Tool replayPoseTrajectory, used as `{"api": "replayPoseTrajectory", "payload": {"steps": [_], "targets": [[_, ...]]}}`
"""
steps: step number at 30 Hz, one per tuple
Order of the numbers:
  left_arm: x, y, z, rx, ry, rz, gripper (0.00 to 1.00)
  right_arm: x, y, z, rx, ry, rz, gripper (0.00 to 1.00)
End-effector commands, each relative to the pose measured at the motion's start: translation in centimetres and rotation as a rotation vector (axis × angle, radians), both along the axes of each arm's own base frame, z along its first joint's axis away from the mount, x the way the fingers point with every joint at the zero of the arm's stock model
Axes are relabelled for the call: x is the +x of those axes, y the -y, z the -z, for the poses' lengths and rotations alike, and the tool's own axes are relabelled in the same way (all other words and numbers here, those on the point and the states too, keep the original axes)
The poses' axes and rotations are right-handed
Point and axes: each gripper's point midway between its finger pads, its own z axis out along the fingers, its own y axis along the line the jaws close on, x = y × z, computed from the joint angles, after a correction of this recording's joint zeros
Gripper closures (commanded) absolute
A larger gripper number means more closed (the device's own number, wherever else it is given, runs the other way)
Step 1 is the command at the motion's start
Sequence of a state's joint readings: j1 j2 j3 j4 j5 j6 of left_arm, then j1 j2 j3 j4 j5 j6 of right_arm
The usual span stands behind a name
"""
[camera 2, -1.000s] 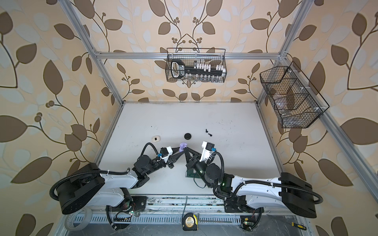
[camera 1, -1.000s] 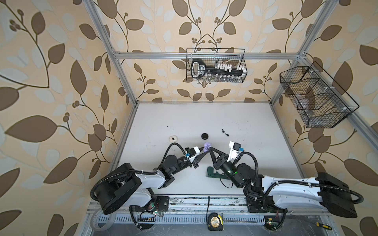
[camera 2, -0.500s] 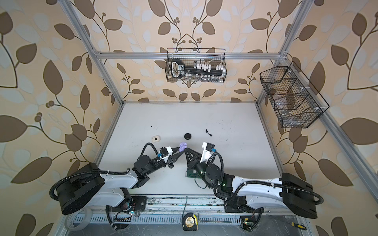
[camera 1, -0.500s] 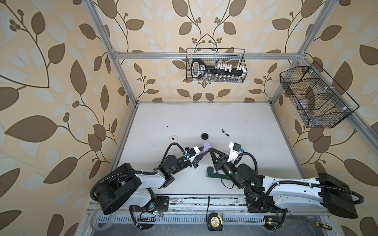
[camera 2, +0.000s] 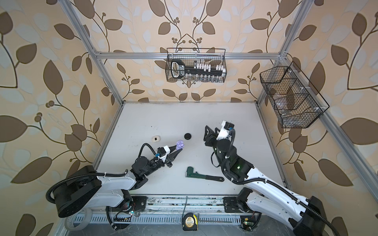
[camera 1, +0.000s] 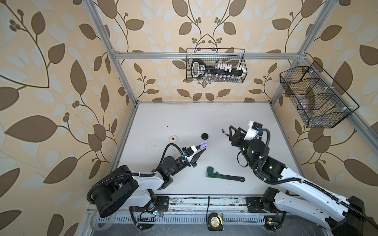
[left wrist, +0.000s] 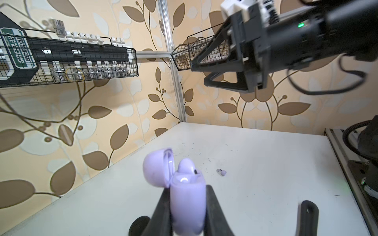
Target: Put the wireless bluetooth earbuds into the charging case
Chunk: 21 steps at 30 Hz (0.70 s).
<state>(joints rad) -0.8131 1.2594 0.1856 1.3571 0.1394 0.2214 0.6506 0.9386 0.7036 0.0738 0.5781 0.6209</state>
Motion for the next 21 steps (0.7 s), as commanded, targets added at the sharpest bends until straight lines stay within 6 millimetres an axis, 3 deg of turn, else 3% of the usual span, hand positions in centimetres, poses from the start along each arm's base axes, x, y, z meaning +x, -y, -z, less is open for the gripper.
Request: {"api": "replayPoseTrajectory", "payload": {"steps": [1,3,6,10,14,21], "targets": [[-0.8,-1.2,-2.8,-0.101,0.046,-0.013,1.00,0.8,4.4,9.6,-0.211,-0.404,0.004,0.37],[-1.2,-1.6,-3.2,-0.118,0.049,-0.009,1.00,1.4,5.6,13.6,-0.205,-0.537,-0.035,0.36],[-1.6,-1.8,-3.6,-0.120,0.048,0.000,1.00,1.9,5.7,17.6,-0.202,-0.623,-0.100,0.25],[-1.9,-2.2,-4.0,-0.119,0.051,-0.001,1.00,2.8,5.8,19.7,-0.209,-0.683,-0.092,0.28],[-2.2,-2.8,-4.4,-0.129,0.060,-0.014,1.00,2.7,7.2,21.1,-0.231,-0.736,-0.012,0.34],[-2.5,-3.5,-4.3,-0.134,0.048,-0.027,1.00,1.7,5.5,24.3,-0.208,-0.787,-0.069,0.32]]}}
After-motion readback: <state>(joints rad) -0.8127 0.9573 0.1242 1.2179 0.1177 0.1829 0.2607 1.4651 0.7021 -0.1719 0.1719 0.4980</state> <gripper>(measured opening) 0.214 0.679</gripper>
